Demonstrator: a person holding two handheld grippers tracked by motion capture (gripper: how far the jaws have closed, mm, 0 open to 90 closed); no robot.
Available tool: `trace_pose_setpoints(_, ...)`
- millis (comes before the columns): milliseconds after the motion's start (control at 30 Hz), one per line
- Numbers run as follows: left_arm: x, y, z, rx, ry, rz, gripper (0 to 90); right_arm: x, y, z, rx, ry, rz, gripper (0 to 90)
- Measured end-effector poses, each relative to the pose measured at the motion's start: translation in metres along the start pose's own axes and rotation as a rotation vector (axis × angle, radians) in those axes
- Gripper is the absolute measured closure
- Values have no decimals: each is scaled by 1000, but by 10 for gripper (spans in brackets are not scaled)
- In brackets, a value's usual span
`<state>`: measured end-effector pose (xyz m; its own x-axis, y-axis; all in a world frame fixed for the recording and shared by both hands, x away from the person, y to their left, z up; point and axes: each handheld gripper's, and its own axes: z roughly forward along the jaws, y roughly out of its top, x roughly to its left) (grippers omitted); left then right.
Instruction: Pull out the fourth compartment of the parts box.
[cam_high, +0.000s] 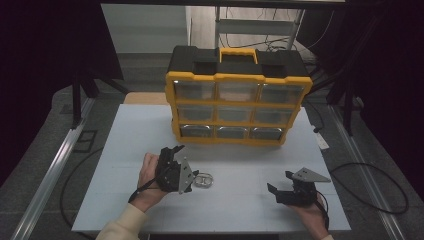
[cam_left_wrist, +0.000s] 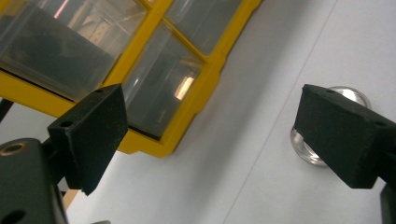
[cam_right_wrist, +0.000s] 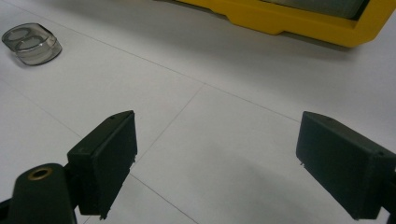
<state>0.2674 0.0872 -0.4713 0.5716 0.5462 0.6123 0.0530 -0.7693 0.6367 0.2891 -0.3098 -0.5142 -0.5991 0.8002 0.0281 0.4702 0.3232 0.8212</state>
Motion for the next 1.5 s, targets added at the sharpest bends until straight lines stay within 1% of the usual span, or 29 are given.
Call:
trace_pose_setpoints(233, 4, 4, 0, -5, 15, 14, 106, 0, 0, 0, -4, -1, -1, 133)
trace_pose_setpoints(400, 6, 7, 1, -4, 27, 31, 106, 0, 0, 0, -3, -1, -2, 133)
trace_pose_setpoints(733, 10, 11, 3, -3, 47, 47, 105, 0, 0, 0, -1, -1, -2, 133)
trace_pose_setpoints(1067, 15, 14, 4, -2, 62, 49, 105, 0, 0, 0, 0, -2, -1, 133)
trace_pose_setpoints(1200, 17, 16, 5, 0, 67, 60, 105, 0, 0, 1, -1, -2, 0, 133)
trace_pose_setpoints(1267, 18, 17, 6, -5, 68, 56, 105, 0, 0, 0, 0, -2, 0, 133)
trace_pose_setpoints(1400, 19, 20, 7, -2, 77, 71, 106, 0, 0, 0, 0, -3, 0, 134)
trace_pose_setpoints(1500, 20, 21, 7, -4, 81, 71, 106, 0, 0, 0, 0, -3, 1, 133)
